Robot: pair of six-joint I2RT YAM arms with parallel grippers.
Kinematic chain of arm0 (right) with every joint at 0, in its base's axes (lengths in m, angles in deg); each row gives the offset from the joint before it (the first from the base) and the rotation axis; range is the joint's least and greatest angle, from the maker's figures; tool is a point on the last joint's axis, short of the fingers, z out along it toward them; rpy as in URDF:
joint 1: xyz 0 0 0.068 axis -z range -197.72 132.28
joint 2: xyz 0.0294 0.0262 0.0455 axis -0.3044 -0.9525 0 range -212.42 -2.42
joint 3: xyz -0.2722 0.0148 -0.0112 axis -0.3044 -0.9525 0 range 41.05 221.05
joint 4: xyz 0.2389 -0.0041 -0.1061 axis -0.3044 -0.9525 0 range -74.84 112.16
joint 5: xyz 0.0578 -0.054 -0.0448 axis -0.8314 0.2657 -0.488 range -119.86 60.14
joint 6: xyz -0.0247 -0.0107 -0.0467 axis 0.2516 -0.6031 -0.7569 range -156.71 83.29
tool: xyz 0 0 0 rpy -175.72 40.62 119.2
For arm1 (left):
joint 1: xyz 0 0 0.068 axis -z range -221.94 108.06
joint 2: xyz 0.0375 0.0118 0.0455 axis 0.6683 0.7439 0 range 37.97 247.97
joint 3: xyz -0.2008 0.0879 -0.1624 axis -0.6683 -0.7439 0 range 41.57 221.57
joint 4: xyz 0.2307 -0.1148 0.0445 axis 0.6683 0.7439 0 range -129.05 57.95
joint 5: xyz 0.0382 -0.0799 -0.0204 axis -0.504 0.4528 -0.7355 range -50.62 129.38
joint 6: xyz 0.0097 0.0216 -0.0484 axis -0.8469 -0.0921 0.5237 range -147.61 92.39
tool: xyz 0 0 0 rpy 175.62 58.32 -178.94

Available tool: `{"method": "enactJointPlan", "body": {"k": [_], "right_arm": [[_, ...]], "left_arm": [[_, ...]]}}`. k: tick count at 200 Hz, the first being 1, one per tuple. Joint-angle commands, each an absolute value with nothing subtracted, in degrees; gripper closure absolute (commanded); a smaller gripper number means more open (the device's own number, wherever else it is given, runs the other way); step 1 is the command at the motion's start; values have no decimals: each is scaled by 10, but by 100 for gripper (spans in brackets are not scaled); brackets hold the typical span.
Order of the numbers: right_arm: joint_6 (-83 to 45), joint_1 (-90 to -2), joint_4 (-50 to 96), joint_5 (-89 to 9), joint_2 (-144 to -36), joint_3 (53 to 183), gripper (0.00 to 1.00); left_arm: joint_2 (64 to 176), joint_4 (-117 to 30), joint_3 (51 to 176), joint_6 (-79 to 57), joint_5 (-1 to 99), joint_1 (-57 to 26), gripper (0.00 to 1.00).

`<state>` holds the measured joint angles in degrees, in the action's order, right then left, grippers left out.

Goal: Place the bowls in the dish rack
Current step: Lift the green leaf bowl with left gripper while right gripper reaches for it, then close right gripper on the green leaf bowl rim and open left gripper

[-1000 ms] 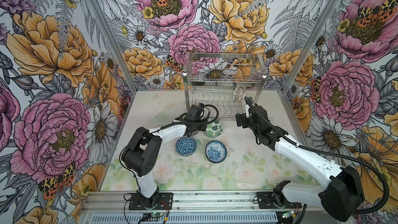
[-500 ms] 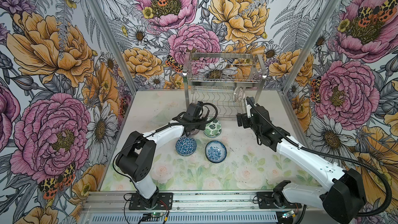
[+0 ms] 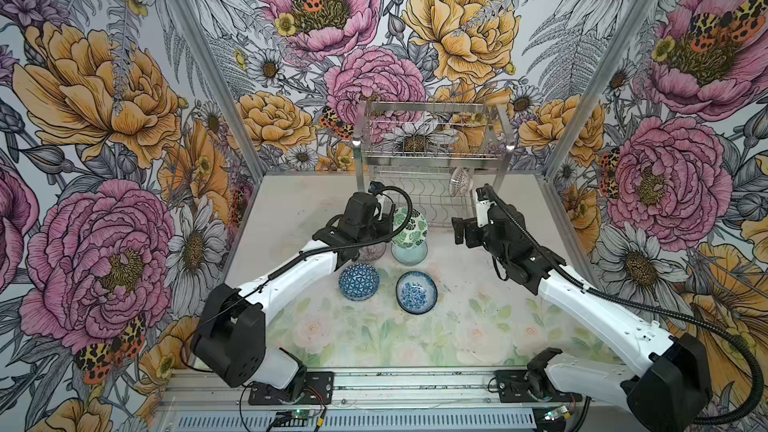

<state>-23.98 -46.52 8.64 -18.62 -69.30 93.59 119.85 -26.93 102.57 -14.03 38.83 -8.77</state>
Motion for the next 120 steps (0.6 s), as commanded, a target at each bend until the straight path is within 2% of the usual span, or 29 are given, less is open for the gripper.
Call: {"method": "enactJointPlan", "body": {"k": [1, 63, 120], "right_arm": [[-178, -466, 98, -261, -694, 964, 0], [-62, -475, 214, -373, -744, 952, 1], [2, -492, 272, -372, -824, 953, 14]], "left_arm": [[1169, -365, 1005, -107, 400, -84, 100], [1150, -410, 983, -84, 415, -74, 100], [1154, -424, 982, -77, 421, -60, 100]]}}
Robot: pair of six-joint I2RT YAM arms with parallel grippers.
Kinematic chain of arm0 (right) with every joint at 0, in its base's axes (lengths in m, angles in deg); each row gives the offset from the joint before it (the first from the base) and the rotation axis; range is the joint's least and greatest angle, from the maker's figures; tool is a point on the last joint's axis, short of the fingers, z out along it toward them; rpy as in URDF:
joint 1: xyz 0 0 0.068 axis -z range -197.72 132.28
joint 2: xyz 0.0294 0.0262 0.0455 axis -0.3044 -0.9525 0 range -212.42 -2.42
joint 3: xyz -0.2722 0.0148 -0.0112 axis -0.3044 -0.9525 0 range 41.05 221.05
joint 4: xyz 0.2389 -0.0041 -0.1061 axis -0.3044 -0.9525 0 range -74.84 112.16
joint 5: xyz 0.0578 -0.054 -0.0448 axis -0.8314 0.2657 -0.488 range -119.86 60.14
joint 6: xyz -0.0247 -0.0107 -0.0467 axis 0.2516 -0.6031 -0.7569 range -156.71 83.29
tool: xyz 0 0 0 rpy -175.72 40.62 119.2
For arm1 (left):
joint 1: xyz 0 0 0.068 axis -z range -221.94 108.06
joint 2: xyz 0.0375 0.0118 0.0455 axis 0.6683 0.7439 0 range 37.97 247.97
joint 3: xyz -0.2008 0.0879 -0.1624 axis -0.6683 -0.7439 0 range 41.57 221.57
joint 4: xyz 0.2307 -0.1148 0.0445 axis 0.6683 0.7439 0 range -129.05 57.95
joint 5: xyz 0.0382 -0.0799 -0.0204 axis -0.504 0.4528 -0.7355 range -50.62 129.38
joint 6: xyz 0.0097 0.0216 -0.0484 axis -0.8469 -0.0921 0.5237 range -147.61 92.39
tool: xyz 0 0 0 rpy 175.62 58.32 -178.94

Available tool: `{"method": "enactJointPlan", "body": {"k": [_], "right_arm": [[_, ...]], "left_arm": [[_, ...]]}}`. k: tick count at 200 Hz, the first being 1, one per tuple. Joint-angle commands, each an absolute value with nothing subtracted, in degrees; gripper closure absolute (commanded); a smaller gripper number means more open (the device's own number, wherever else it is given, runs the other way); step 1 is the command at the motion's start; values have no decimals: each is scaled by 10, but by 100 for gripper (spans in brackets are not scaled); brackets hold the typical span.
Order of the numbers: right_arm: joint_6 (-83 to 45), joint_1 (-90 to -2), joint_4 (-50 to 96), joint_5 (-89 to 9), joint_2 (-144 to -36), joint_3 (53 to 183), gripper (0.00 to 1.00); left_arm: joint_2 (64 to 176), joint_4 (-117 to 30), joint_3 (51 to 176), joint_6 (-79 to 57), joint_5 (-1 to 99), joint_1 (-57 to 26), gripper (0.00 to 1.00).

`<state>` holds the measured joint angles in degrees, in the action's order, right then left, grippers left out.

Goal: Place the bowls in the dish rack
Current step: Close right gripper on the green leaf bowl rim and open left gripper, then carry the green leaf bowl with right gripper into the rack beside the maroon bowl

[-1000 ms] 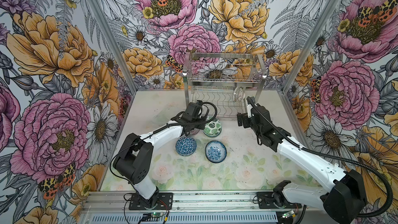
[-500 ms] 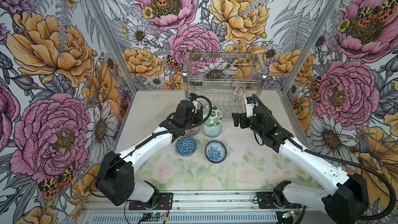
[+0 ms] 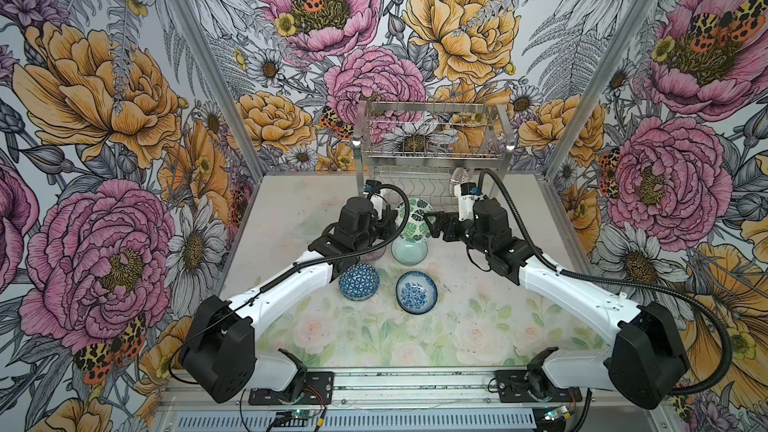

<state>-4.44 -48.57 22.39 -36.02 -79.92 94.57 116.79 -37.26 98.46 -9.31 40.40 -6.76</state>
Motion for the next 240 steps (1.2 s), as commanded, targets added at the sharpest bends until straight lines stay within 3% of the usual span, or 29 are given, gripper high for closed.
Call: {"method": "enactJointPlan", "body": {"k": [1, 28, 81, 135, 159, 172, 240], "right_arm": [[2, -492, 272, -372, -824, 953, 14], [19, -499, 292, -375, -849, 957, 37], [24, -509, 285, -366, -867, 972, 100], [-20, -510, 228, -296, -835, 978, 100], [-66, -510, 180, -217, -811, 985, 100], [-93, -511, 154, -161, -802, 991, 100], [-231, -528, 101, 181, -848, 1040, 100]], "left_arm": [[1154, -424, 982, -77, 421, -60, 100], [1154, -426, 981, -76, 420, -57, 100], [1155, -429, 981, -78, 419, -57, 100], [1149, -388, 986, -106, 396, -58, 100], [1130, -308, 1000, -168, 339, -60, 25], [1113, -278, 997, -199, 302, -61, 2], [1039, -223, 954, -228, 284, -133, 1]]}}
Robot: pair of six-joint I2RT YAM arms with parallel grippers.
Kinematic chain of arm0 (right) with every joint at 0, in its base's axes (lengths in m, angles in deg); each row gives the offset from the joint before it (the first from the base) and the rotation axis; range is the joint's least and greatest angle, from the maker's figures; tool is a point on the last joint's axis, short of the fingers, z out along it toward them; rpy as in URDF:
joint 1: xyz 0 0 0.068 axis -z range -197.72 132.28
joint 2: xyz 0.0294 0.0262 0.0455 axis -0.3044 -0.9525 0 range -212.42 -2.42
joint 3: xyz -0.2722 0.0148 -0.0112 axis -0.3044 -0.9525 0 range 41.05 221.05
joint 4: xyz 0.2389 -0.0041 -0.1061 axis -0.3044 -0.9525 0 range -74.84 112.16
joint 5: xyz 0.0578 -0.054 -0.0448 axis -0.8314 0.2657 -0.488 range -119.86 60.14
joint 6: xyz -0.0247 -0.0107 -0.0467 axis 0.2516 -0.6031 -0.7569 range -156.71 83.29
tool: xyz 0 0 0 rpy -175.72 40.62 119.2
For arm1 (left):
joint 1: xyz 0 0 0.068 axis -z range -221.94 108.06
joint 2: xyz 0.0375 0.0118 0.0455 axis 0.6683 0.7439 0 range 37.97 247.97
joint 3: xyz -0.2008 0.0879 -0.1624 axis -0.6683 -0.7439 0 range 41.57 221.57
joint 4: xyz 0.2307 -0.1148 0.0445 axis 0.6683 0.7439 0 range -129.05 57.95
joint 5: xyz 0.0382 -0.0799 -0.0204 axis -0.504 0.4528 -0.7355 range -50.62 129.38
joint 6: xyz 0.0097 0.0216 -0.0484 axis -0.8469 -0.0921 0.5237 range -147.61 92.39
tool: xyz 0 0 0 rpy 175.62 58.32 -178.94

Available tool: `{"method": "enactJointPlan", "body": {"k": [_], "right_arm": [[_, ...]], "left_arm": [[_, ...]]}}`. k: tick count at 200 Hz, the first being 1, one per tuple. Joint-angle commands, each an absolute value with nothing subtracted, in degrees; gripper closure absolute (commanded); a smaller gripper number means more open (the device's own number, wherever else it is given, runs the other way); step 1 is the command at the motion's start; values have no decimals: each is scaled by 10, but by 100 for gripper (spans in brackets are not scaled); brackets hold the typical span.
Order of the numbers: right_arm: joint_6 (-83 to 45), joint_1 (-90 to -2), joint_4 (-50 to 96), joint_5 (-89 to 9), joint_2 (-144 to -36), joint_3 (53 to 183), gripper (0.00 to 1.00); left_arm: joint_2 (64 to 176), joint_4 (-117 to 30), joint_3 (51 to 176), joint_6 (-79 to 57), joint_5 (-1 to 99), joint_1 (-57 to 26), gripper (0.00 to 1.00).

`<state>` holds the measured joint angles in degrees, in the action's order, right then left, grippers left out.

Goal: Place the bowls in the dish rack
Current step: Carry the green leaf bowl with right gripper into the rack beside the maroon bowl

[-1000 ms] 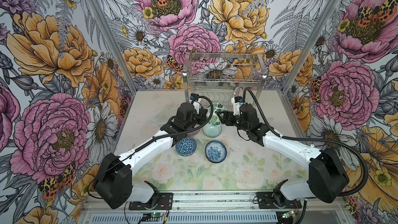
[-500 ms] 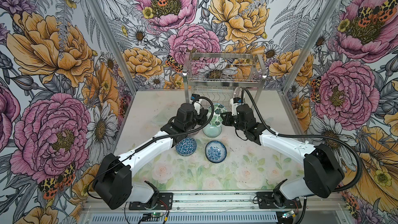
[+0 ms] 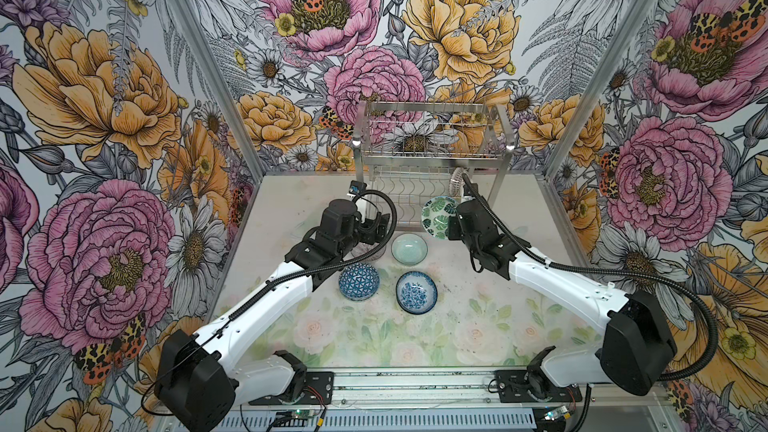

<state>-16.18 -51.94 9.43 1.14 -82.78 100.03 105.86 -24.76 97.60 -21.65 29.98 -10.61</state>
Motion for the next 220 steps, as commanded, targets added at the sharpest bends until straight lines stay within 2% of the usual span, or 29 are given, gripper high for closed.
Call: {"method": "enactJointPlan", "body": {"k": [1, 34, 66, 124, 220], "right_arm": [[-234, -529, 102, 190, -851, 1042, 100], [-295, -531, 114, 307, -918, 1082, 100], [-370, -531, 165, 372, -984, 1110, 100], [-544, -529, 321, 430, -1092, 1149, 100], [-694, -491, 447, 475, -1227, 1206, 100]], "left_arm": [[1038, -223, 953, -227, 284, -135, 1], [1032, -227, 946, -215, 291, -154, 1], [1038, -221, 950, -211, 290, -158, 1], [1041, -223, 940, -194, 301, -168, 1], [1047, -229, 936, -186, 318, -175, 1]]}}
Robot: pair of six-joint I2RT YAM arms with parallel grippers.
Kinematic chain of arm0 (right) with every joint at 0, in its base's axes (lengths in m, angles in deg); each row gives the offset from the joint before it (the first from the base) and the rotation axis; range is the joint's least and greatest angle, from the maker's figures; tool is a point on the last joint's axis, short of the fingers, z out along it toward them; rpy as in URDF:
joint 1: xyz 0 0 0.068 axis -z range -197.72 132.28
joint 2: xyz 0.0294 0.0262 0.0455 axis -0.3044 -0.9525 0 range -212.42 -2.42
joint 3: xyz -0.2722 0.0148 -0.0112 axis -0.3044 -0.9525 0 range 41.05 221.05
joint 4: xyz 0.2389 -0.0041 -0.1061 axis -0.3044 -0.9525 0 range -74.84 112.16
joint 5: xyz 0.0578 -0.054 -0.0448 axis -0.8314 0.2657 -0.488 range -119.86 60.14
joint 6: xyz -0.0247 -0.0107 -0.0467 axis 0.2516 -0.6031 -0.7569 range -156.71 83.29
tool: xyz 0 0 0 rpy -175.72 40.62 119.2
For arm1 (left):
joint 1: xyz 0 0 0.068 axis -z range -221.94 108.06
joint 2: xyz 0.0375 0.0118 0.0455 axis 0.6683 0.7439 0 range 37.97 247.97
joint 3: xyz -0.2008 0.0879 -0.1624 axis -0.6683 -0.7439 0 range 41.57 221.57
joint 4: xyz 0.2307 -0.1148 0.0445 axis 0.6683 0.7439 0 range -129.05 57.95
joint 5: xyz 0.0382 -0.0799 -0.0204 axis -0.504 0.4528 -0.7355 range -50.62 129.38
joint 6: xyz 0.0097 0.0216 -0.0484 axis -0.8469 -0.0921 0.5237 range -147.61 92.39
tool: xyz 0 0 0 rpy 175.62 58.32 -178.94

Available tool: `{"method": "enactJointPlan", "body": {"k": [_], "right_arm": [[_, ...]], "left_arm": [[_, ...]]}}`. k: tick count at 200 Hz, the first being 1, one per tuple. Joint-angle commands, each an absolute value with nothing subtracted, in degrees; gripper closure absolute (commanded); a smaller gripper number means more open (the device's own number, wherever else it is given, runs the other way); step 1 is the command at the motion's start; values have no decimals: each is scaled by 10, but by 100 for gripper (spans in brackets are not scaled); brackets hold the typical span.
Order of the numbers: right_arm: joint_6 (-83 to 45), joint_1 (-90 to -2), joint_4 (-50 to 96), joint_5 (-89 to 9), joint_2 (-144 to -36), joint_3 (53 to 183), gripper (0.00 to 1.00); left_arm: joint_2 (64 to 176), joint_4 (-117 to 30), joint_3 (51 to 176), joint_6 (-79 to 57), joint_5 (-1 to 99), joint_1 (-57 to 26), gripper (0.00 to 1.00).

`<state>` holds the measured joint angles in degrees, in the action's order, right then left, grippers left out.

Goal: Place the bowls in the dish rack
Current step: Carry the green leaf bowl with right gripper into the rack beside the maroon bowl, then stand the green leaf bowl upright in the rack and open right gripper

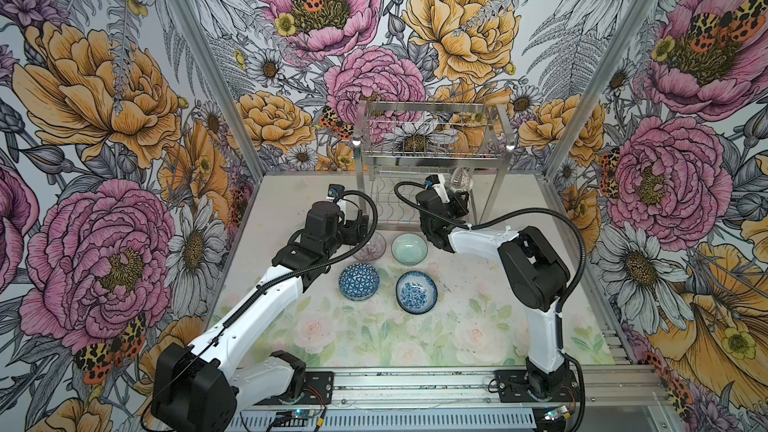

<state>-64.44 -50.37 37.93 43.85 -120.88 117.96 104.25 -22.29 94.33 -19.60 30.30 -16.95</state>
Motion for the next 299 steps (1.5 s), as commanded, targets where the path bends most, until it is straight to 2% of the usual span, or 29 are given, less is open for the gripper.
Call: {"method": "enactJointPlan", "body": {"k": [1, 132, 196, 235, 299], "right_arm": [[-694, -491, 448, 476, -1227, 1206, 100], [-695, -465, 432, 481, -1285, 1240, 100], [-557, -472, 295, 454, -1264, 1246, 100], [-520, -475, 263, 437, -1257, 1245, 100], [-466, -476, 212, 402, -1220, 1239, 84]], "left_arm": [[1046, -229, 936, -186, 319, -175, 1], [1054, -232, 934, -181, 328, -180, 1], [1052, -231, 931, -179, 329, -180, 1], [1050, -229, 930, -178, 328, -179, 1], [1046, -218, 931, -173, 327, -179, 1]]}}
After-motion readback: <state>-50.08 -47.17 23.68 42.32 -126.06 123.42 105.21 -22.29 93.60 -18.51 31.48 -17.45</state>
